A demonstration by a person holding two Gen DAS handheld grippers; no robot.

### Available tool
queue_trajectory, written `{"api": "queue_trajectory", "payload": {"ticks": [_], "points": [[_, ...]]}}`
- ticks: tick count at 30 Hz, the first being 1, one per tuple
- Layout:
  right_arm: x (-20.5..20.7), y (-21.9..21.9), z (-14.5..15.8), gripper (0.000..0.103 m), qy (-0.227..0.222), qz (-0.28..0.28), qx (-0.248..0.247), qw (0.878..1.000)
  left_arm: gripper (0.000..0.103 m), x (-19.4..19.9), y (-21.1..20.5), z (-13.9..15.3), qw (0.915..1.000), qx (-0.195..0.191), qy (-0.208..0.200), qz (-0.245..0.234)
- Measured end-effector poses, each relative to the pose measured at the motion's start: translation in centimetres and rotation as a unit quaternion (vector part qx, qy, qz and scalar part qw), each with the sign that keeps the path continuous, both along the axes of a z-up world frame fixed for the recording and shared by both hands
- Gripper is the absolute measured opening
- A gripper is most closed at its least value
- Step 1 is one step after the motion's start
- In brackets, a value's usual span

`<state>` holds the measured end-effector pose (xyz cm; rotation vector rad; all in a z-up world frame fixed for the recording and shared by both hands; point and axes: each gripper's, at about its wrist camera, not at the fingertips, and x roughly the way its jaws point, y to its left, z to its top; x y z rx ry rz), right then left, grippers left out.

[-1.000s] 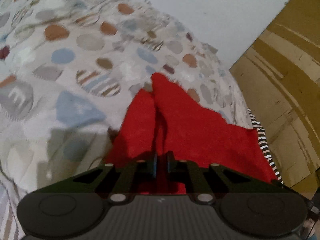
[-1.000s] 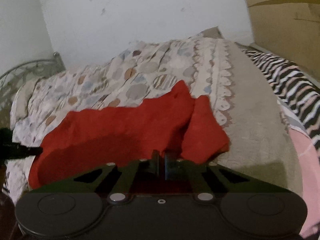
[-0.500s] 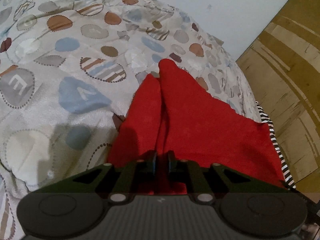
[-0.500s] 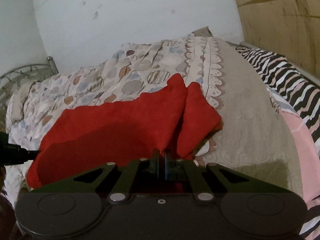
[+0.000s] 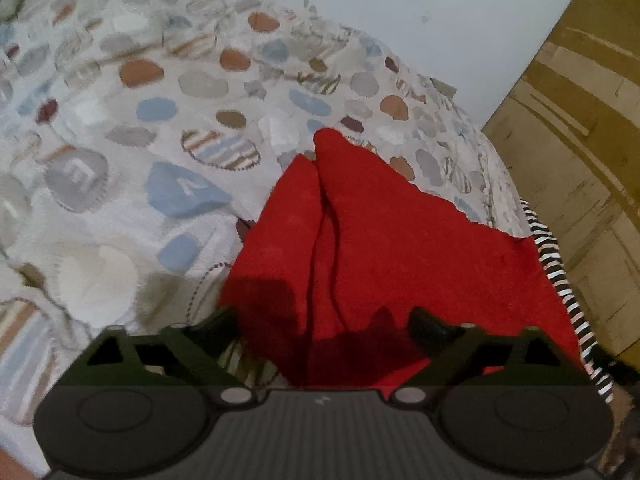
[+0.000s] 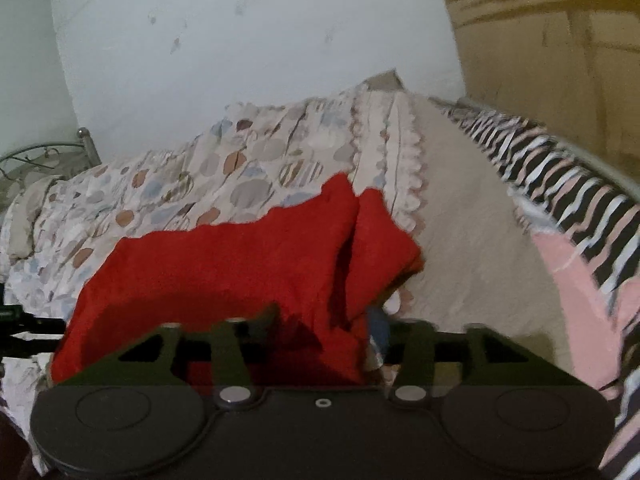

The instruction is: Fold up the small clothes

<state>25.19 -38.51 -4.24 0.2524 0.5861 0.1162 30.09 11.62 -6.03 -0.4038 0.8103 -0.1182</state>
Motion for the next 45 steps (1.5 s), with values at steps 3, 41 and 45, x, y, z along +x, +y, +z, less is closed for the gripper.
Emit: {"api": "queue_trajectory", "payload": {"ticks": [3, 41, 45], "points": [[-1.5, 0.6, 1.7, 0.085, -0.014, -0.005, -0.009, 1.0, 0.102, -1.8, -0.6, 1.3, 0.9998, 0.014, -0.006, 0.011], [-7.5, 8.2, 2.9, 0.102, 0.103, 0.017, -0.075, 0.992, 0.102, -11.6, -2.5, -0.3, 0.9951, 0.018, 0.078, 0.058], [-6.8, 8.7, 3.1, 0.102, 0.1, 0.022, -0.077, 0.992, 0.102, -11.3, -2.4, -0.7, 0.9947, 0.008, 0.086, 0.055]]}}
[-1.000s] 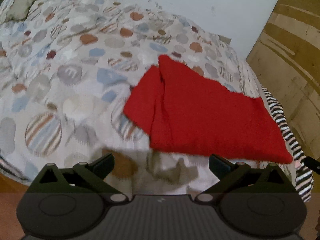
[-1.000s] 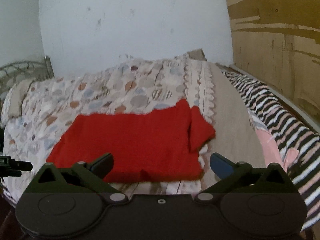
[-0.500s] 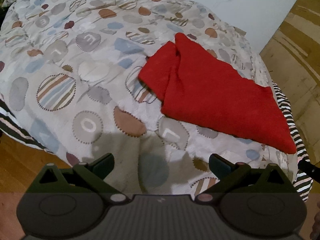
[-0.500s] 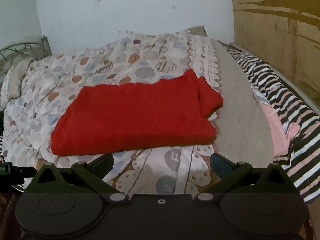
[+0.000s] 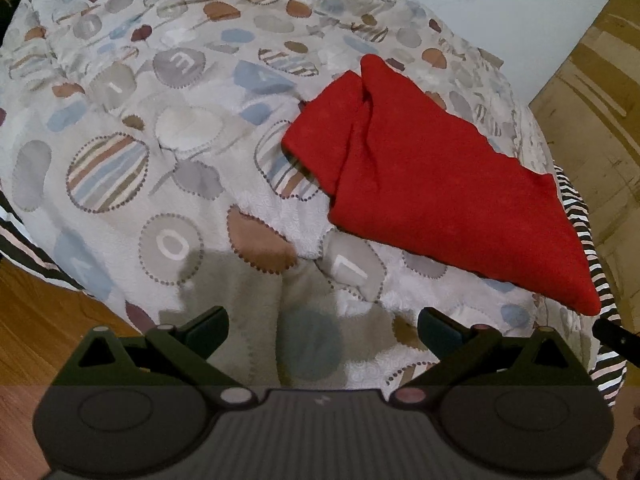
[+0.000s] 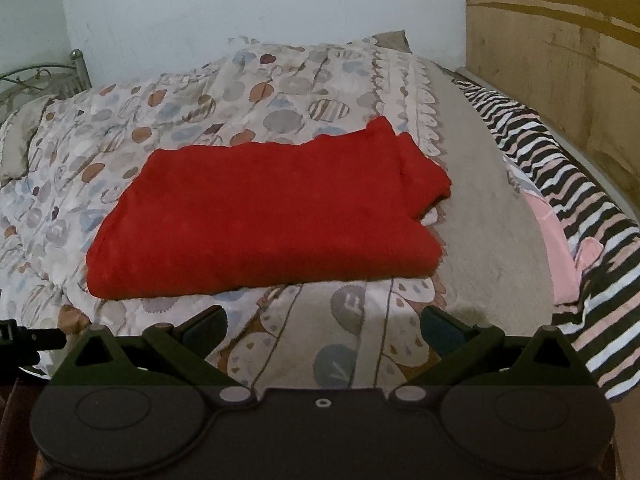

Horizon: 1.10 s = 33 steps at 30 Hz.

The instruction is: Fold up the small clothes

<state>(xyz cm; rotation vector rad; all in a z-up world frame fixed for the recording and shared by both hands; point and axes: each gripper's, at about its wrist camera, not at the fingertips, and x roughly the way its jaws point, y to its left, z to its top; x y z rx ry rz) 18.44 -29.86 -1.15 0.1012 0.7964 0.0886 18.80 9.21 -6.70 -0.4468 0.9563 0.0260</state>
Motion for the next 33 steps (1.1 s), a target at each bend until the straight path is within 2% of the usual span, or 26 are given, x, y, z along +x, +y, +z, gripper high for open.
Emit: {"api": "queue_trajectory", "payload": {"ticks": [14, 27, 33], "points": [[2.4, 2.1, 0.9, 0.102, -0.012, 0.025, -0.005, 1.0, 0.102, 1.4, 0.2, 0.2, 0.9997, -0.021, -0.008, 0.006], [3.7, 3.1, 1.3, 0.102, -0.019, 0.035, -0.006, 0.999, 0.102, 2.4, 0.4, -0.2, 0.9996, -0.023, -0.006, 0.012], [4.9, 3.6, 1.5, 0.102, -0.024, 0.033, -0.003, 0.999, 0.102, 2.8, 0.4, -0.1, 0.9998, -0.009, -0.008, 0.015]]}}
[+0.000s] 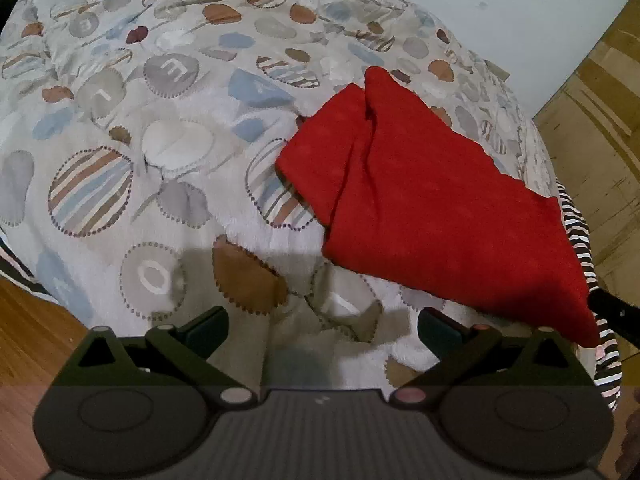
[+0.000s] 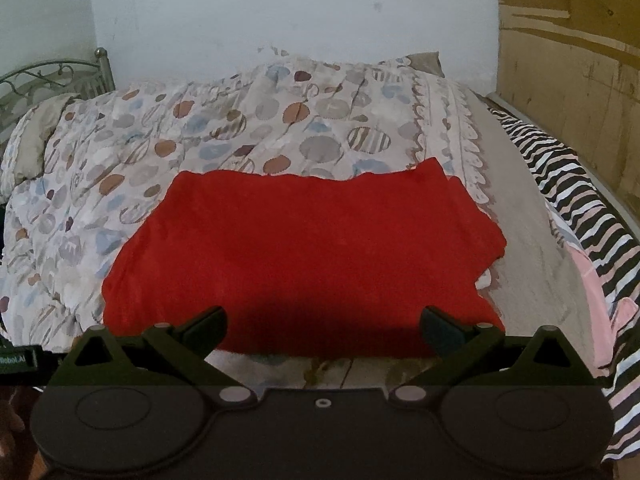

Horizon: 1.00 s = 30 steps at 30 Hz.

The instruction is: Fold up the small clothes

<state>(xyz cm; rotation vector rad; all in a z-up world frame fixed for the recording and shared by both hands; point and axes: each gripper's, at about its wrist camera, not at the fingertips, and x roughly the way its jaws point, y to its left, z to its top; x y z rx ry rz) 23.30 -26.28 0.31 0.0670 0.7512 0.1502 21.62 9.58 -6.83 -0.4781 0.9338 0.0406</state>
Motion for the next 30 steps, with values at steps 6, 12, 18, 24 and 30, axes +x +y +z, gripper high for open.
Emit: {"api": "queue_trajectory", "payload": {"ticks": [6, 12, 18, 24, 30], "points": [[1.5, 0.8, 0.2, 0.102, -0.012, 0.002, -0.009, 1.0, 0.102, 0.6, 0.3, 0.4, 0.9999, 0.011, -0.006, 0.004], [2.8, 2.5, 0.4, 0.102, -0.083, -0.005, -0.087, 0.993, 0.102, 1.3, 1.0, 0.9, 0.9996, 0.013, -0.004, 0.026], [3.4, 3.6, -1.7, 0.102, -0.163, -0.001, -0.163, 0.973, 0.102, 1.7, 1.4, 1.0, 0.9991, 0.017, -0.003, 0.038], [3.8, 4.4, -3.9, 0.102, -0.159, 0.03, -0.186, 0.969, 0.102, 2.0, 1.3, 0.6, 0.9991, 0.021, 0.005, 0.036], [4.1, 4.8, -5.3, 0.102, -0.153, 0.038, -0.188, 0.969, 0.102, 2.1, 1.2, 0.2, 0.9991, 0.024, 0.013, 0.032]]}}
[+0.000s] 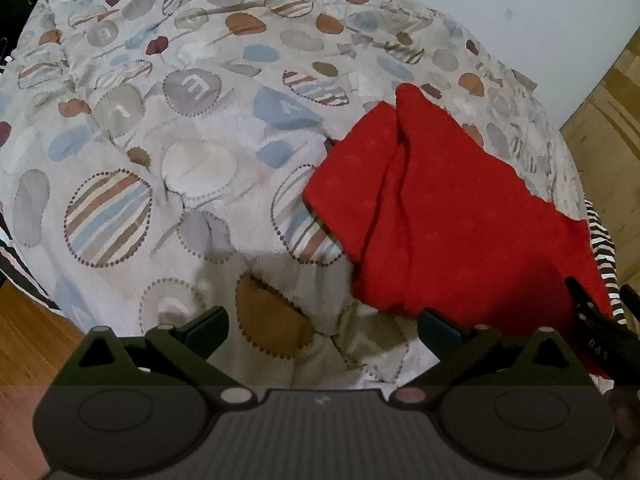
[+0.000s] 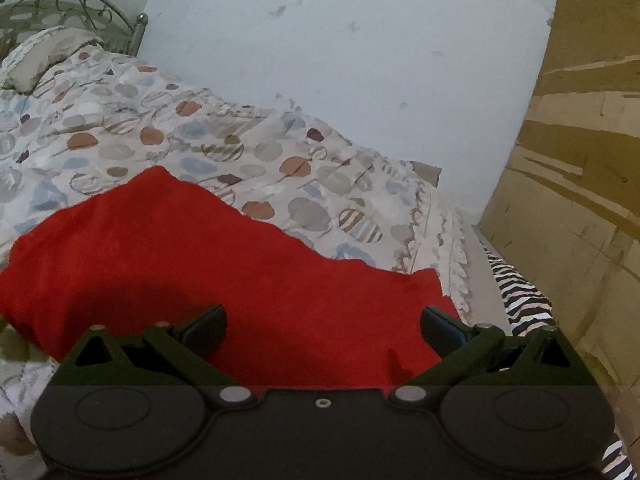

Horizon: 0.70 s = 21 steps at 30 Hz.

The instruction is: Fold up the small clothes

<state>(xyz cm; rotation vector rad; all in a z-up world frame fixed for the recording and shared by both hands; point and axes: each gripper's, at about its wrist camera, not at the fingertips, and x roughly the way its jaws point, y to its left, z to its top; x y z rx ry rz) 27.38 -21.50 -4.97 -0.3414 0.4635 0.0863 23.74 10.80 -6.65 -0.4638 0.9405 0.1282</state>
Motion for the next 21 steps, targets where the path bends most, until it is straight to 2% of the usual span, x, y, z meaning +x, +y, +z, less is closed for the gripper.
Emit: {"api": "queue_trajectory", "payload": {"ticks": [7, 10, 12, 21], "points": [[0.7, -0.9, -1.7, 0.103, 0.031, -0.005, 0.036, 0.999, 0.102, 0.3, 0.1, -0.6, 0.9999, -0.001, 0.011, 0.002], [1.0, -1.7, -2.9, 0.103, 0.052, -0.019, 0.073, 0.996, 0.102, 0.4, 0.0, -0.8, 0.9999, 0.0, 0.017, 0.0], [0.8, -2.0, -3.3, 0.103, 0.048, -0.023, 0.095, 0.994, 0.102, 0.5, 0.1, -1.0, 0.9998, -0.001, 0.021, 0.001], [0.8, -2.1, -3.9, 0.103, 0.041, -0.017, 0.099, 0.994, 0.102, 0.6, -0.1, -1.7, 0.9994, -0.01, 0.034, 0.004]]}}
